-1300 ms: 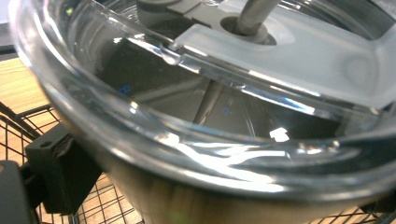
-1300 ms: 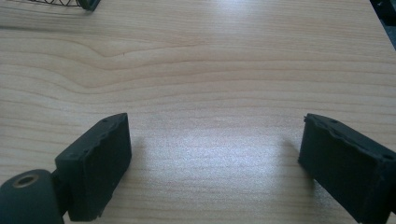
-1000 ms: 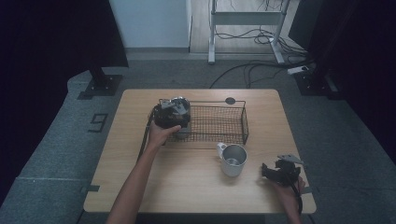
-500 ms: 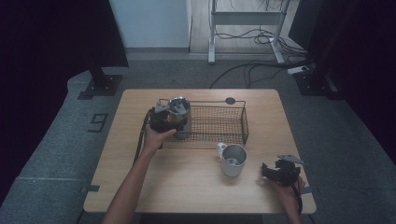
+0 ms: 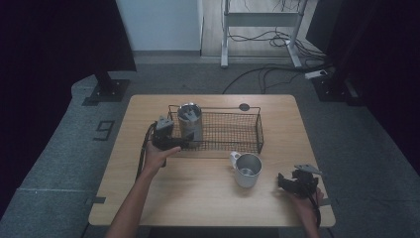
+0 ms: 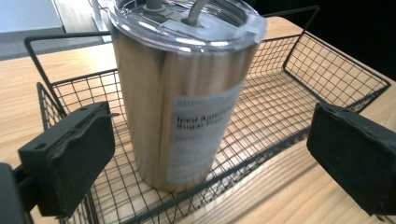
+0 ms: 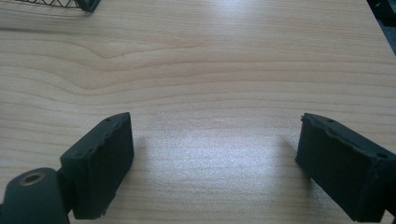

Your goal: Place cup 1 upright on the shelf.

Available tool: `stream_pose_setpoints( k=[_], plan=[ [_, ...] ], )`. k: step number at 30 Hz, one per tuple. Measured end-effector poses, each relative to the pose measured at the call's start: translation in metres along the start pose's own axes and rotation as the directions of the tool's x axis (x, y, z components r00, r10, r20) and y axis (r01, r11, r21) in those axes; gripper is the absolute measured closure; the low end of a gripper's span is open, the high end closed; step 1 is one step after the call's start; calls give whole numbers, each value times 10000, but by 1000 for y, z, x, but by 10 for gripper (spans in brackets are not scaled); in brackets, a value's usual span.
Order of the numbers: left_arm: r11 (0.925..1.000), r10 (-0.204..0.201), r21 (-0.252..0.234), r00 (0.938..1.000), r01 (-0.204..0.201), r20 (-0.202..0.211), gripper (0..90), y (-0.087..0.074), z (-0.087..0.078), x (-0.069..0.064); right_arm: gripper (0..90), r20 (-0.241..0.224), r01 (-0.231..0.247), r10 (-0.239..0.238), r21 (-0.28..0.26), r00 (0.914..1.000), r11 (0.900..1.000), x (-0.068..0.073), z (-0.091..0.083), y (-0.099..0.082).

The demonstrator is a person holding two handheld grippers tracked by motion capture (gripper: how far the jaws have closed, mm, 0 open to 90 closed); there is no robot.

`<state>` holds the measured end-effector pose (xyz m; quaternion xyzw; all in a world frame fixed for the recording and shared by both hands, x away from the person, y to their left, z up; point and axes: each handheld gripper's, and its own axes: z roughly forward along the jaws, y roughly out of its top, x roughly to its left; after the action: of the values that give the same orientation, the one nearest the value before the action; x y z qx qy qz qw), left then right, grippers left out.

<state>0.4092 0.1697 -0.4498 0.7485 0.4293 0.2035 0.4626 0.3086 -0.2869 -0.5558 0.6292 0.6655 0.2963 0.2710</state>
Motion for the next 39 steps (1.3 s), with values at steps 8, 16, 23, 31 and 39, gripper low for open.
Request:
stream_pose_setpoints(
  k=[8,16,23,31,39],
  plan=[
    [9998,193,-12,9995,-193,265,13,-13,-16,-11,111,-16,17,-17,-7,10000,10000,0,0,0],
    [9998,171,-115,9996,-168,215,29,-41,-35,-17,111,-12,17,-17,-7,10000,10000,0,0,0],
    [9999,152,43,9998,-152,108,58,-69,-47,-22,111,-17,20,-20,-10,10000,10000,0,0,0],
    [9984,138,544,9999,-134,-61,65,-88,-46,-21,112,-15,17,-17,-17,10000,10000,0,0,0],
    [9969,-224,751,9997,227,-44,75,-103,-49,-17,114,-25,26,-26,-20,10000,10000,0,0,0]
  ],
)
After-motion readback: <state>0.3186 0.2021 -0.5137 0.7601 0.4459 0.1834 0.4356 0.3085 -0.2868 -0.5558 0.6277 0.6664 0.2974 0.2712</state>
